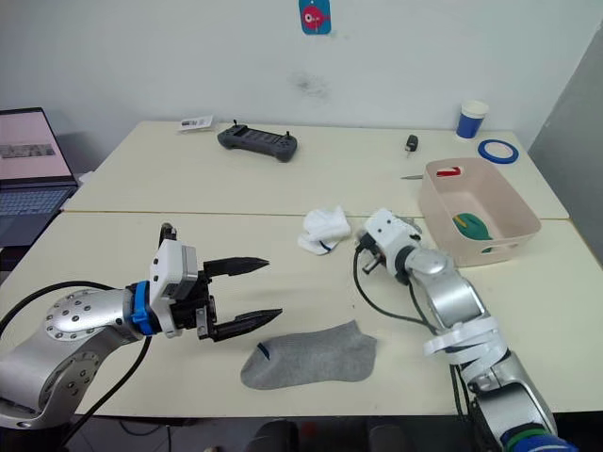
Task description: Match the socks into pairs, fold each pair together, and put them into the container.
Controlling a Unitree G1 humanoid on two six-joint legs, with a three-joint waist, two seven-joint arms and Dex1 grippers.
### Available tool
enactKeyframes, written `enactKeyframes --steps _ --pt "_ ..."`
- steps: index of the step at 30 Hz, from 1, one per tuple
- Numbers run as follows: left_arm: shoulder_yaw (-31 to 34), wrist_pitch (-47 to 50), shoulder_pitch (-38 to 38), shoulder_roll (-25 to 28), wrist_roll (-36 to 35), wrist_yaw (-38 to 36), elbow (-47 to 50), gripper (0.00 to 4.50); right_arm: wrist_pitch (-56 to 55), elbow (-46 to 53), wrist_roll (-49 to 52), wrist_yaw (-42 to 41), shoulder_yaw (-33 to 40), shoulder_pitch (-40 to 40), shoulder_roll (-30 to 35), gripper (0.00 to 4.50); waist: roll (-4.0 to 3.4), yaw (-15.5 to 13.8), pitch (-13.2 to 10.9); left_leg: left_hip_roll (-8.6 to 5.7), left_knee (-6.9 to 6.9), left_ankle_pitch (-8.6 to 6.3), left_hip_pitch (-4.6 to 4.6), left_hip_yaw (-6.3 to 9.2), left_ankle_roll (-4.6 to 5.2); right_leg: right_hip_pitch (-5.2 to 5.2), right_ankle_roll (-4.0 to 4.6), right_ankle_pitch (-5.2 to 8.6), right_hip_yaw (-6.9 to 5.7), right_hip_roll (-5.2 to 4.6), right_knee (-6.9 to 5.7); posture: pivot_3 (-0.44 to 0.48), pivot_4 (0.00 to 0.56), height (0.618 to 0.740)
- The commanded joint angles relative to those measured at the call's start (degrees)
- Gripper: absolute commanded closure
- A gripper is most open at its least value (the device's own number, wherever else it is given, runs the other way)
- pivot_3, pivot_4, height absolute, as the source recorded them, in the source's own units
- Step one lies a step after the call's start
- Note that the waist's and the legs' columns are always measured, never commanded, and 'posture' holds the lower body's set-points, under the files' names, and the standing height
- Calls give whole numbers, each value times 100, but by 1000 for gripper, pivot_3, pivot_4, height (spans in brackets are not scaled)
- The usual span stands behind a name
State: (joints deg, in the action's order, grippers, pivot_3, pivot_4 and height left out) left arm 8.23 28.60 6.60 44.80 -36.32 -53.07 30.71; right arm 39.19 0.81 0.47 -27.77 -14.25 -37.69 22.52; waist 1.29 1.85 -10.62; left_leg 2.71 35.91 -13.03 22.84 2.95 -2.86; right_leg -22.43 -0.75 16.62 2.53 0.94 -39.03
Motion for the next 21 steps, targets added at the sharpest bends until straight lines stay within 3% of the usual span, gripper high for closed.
enactKeyframes --steps 1,10,21 --pt "157 -12 194 -121 -50 253 -30 0 -167 165 -6 -113 267 -497 139 4469 0 -1 0 0 0 0 0 0 0 0 0 0 -1 0 0 0 150 740" --pt "427 102 524 -201 -169 586 -329 0 41 614 260 -369 431 -1242 101 4469 -3 2 -2 0 -1 0 6 0 0 -5 0 0 -1 0 1 0 150 740" --pt "802 277 553 70 -216 539 -638 0 1829 2209 1657 -131 897 -1204 -1173 4469 -4 0 -2 4 -7 0 9 5 1 -13 1 0 -4 -1 -3 0 150 740"
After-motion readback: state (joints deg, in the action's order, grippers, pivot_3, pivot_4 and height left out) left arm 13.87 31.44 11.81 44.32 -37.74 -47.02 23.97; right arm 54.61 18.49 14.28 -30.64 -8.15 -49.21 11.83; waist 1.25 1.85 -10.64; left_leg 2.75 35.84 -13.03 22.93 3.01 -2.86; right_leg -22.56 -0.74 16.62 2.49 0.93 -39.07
